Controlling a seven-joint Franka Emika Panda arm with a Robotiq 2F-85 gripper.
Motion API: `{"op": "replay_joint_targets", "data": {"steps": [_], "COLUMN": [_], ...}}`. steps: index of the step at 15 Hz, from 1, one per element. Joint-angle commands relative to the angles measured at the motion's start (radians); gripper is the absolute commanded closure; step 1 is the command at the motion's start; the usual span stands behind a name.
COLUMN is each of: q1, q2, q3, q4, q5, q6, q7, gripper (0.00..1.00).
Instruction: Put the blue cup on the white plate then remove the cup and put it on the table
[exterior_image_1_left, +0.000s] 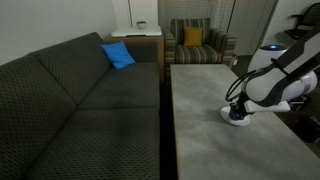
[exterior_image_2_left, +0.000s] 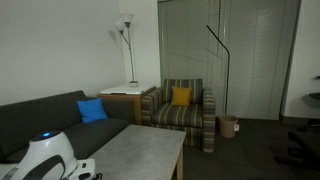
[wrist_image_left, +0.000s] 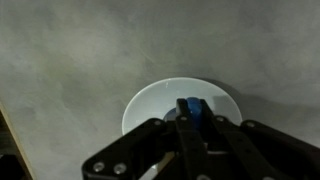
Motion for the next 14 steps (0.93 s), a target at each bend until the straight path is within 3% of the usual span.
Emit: {"op": "replay_joint_targets", "data": {"steps": [1, 4, 14], "q1": [0.010, 0.031, 0.099], "q2": [0.000, 0.000, -0.021], "q3": [-0.003, -0.012, 0.107], "q4": [-0.010, -0.016, -0.120], "q5": [-0.003, -0.005, -0.101], "q6": [0.058, 0.097, 0.199], "q7": [-0.017, -0.014, -0.135], "gripper": [0.97, 0.97, 0.97]}}
